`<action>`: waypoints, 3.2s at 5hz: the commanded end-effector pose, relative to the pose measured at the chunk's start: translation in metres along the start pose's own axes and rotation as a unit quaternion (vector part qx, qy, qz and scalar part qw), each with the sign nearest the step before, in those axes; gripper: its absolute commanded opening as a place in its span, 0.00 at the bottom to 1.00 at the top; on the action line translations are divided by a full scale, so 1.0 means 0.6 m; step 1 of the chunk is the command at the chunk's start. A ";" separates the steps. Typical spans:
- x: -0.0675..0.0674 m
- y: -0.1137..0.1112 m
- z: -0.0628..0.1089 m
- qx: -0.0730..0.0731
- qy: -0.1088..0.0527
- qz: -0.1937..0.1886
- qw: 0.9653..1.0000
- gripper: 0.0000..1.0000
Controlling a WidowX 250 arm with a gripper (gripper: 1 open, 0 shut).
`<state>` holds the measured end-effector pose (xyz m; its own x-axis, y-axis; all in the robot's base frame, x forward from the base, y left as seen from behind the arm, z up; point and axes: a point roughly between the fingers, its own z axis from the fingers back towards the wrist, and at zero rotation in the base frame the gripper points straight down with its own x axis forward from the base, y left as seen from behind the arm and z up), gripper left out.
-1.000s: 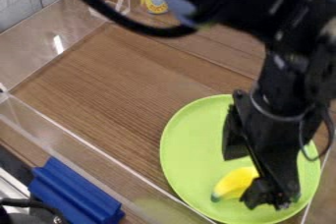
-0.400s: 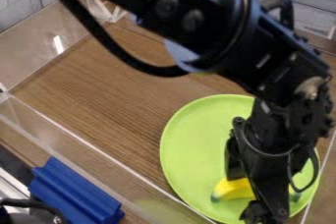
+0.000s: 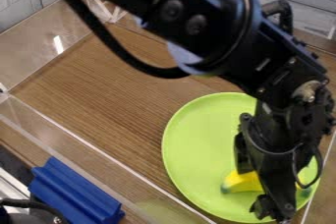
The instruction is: Put the banana in the green plate
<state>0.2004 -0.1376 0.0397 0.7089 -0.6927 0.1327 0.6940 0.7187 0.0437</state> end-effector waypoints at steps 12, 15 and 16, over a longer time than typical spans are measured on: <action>-0.022 0.013 -0.005 -0.029 0.025 0.036 0.999 0.00; -0.027 0.022 0.012 -0.032 0.027 0.040 0.998 0.00; -0.029 0.024 0.017 -0.031 0.027 0.039 0.998 0.00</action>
<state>0.1891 -0.1131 0.0373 0.7683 -0.6394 0.0310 0.6401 0.7674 -0.0361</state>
